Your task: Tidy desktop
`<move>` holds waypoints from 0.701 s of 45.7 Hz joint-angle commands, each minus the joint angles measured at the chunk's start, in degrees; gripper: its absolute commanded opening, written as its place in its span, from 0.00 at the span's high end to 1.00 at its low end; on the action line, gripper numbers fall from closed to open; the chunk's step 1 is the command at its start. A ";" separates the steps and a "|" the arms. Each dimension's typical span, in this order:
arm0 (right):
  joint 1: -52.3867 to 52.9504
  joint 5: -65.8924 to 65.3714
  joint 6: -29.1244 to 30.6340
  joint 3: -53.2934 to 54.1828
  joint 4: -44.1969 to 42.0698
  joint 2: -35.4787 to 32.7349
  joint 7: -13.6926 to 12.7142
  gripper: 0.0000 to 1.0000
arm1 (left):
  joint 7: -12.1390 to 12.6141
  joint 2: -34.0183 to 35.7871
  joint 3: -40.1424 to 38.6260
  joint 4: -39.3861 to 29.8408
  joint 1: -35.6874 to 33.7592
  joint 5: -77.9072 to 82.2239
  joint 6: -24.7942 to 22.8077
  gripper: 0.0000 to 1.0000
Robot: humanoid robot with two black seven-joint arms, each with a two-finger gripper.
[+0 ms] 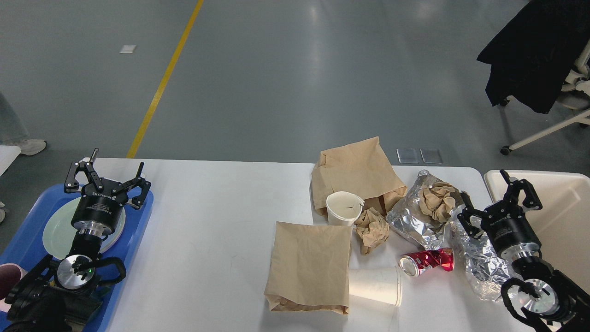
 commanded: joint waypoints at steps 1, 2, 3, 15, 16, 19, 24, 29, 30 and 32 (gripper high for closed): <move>0.52 0.00 -0.06 0.48 -0.20 -0.50 0.15 0.00 | 0.01 0.01 0.00 0.00 0.00 -0.01 0.00 0.04; 0.70 0.00 -0.15 0.48 -0.29 -0.50 0.15 0.00 | 0.01 0.01 0.00 0.00 0.00 -0.01 0.00 0.04; 0.96 0.00 -0.24 0.48 -0.38 -0.50 0.15 0.00 | 0.01 0.01 0.00 0.00 0.00 -0.01 0.00 0.04; 1.40 0.26 -0.15 -1.01 0.76 -5.50 0.41 0.00 | -0.08 0.01 0.00 0.00 0.00 -0.01 0.00 0.04; 1.49 0.43 -0.32 -1.27 0.76 -6.81 0.50 0.00 | -0.08 0.01 0.00 0.00 0.00 -0.01 0.00 0.04; 3.41 1.31 -0.33 -3.55 0.59 -10.51 0.59 0.00 | -0.08 0.01 -0.09 0.00 0.00 -0.01 0.00 0.04; 7.37 1.75 0.55 -15.40 0.67 -16.04 0.59 0.00 | -0.08 0.01 0.00 0.00 0.00 -0.01 0.00 0.04; 14.74 1.75 1.16 -34.20 0.85 -25.71 0.59 0.00 | -0.08 0.01 0.00 0.00 0.00 -0.01 0.00 0.04; 16.94 1.75 1.60 -38.24 0.94 -27.03 0.59 0.00 | -0.08 0.01 0.00 0.00 0.00 -0.01 0.00 0.03; 22.12 1.75 2.39 -46.41 0.94 -29.40 0.59 0.00 | -0.08 0.01 0.00 0.00 0.08 -0.01 0.00 0.04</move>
